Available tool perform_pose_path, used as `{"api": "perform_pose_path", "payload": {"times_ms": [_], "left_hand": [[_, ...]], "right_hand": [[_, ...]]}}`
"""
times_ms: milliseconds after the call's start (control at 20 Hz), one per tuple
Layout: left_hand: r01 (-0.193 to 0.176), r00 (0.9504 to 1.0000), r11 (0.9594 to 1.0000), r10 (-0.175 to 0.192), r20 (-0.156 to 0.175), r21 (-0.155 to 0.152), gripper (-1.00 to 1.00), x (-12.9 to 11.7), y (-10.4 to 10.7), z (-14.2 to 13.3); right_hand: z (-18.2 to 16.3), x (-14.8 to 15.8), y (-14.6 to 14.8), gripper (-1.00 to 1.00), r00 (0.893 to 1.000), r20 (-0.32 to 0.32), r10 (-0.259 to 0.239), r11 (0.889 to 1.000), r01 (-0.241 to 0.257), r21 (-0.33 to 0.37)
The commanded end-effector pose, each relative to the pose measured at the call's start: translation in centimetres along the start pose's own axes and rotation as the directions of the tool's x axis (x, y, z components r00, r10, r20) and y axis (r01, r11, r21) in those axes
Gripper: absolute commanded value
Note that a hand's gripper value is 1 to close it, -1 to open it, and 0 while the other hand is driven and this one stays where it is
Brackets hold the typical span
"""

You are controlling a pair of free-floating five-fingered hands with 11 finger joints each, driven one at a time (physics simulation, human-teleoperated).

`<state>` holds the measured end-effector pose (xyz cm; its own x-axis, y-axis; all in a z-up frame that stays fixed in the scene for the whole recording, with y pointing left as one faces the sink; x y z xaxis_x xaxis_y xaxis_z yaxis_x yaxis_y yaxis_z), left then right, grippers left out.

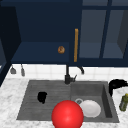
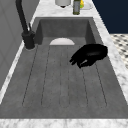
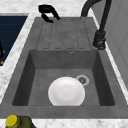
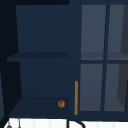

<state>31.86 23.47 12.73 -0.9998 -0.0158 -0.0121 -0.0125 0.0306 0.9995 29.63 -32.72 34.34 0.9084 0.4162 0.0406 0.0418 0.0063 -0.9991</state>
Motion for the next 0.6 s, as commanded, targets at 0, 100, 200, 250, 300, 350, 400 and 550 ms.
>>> {"api": "perform_pose_path", "payload": {"times_ms": [0,100,200,250,300,350,400,550], "left_hand": [[0.000,1.0000,1.0000,0.000,0.000,0.000,0.00,0.0,0.0,0.0],[0.000,1.0000,1.0000,0.000,0.000,0.000,0.00,0.0,0.0,0.0],[0.000,1.0000,1.0000,0.000,0.000,0.000,0.00,0.0,0.0,0.0],[0.000,1.0000,1.0000,0.000,0.000,0.000,0.00,0.0,0.0,0.0],[0.000,1.0000,1.0000,0.000,0.000,0.000,0.00,0.0,0.0,0.0],[0.000,1.0000,1.0000,0.000,0.000,0.000,0.00,0.0,0.0,0.0],[0.000,1.0000,1.0000,0.000,0.000,0.000,0.00,0.0,0.0,0.0],[0.000,1.0000,1.0000,0.000,0.000,0.000,0.00,0.0,0.0,0.0]], "right_hand": [[-0.7,-0.5,1.6,-1.00,0.993,0.073,0.089,0.996,-0.090,0.016],[-1.0,-0.6,2.1,-1.00,0.990,0.110,0.092,0.996,-0.093,0.011],[-1.2,-0.7,2.2,-1.00,0.986,0.147,0.084,0.996,-0.086,0.006],[-1.4,-0.8,2.2,-1.00,0.984,0.161,0.082,0.996,-0.084,0.009],[-1.9,-0.8,2.0,-1.00,0.983,0.170,0.066,0.997,-0.069,0.016],[-2.4,-0.8,2.2,-1.00,0.983,0.177,0.049,0.998,-0.054,0.025],[-2.9,-0.8,2.3,-1.00,0.982,0.186,0.039,0.999,-0.045,0.027],[-4.2,-0.8,2.5,-1.00,0.977,0.209,0.034,0.999,-0.042,0.032]]}}
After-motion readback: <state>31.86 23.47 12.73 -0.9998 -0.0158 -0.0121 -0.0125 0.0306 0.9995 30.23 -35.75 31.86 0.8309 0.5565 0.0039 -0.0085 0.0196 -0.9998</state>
